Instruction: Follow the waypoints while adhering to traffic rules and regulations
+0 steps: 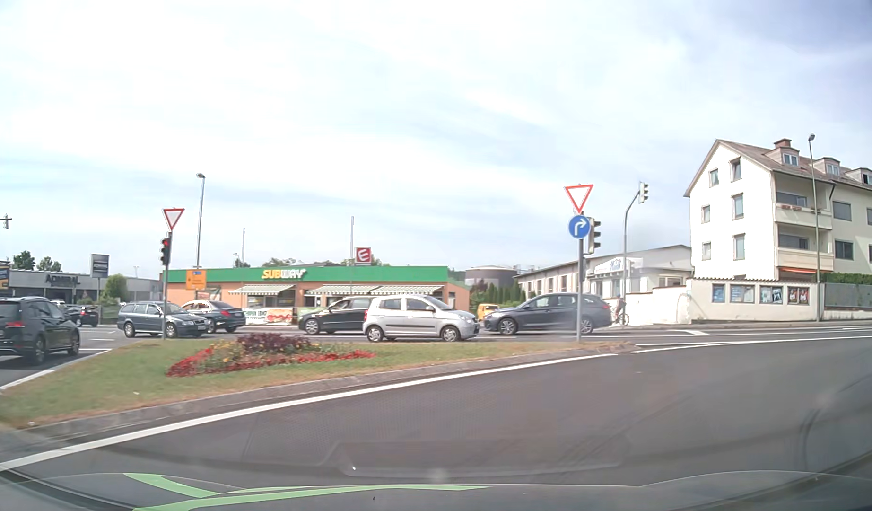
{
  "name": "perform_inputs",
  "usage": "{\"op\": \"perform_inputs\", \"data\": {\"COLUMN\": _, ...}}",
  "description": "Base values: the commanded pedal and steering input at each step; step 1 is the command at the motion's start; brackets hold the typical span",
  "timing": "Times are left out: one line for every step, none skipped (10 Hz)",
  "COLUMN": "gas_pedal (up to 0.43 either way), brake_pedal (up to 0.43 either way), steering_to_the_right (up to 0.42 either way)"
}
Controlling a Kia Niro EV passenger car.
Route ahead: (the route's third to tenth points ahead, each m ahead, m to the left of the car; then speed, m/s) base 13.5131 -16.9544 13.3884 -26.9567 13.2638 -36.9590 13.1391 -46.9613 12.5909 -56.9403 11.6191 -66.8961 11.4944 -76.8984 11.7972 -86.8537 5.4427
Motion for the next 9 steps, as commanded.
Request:
{"op": "perform_inputs", "data": {"gas_pedal": 0.098, "brake_pedal": 0.0, "steering_to_the_right": 0.337}}
{"op": "perform_inputs", "data": {"gas_pedal": 0.098, "brake_pedal": 0.0, "steering_to_the_right": 0.339}}
{"op": "perform_inputs", "data": {"gas_pedal": 0.098, "brake_pedal": 0.0, "steering_to_the_right": 0.347}}
{"op": "perform_inputs", "data": {"gas_pedal": 0.098, "brake_pedal": 0.0, "steering_to_the_right": 0.355}}
{"op": "perform_inputs", "data": {"gas_pedal": 0.11, "brake_pedal": 0.0, "steering_to_the_right": 0.362}}
{"op": "perform_inputs", "data": {"gas_pedal": 0.11, "brake_pedal": 0.0, "steering_to_the_right": 0.366}}
{"op": "perform_inputs", "data": {"gas_pedal": 0.118, "brake_pedal": 0.0, "steering_to_the_right": 0.371}}
{"op": "perform_inputs", "data": {"gas_pedal": 0.118, "brake_pedal": 0.0, "steering_to_the_right": 0.378}}
{"op": "perform_inputs", "data": {"gas_pedal": 0.118, "brake_pedal": 0.0, "steering_to_the_right": 0.381}}
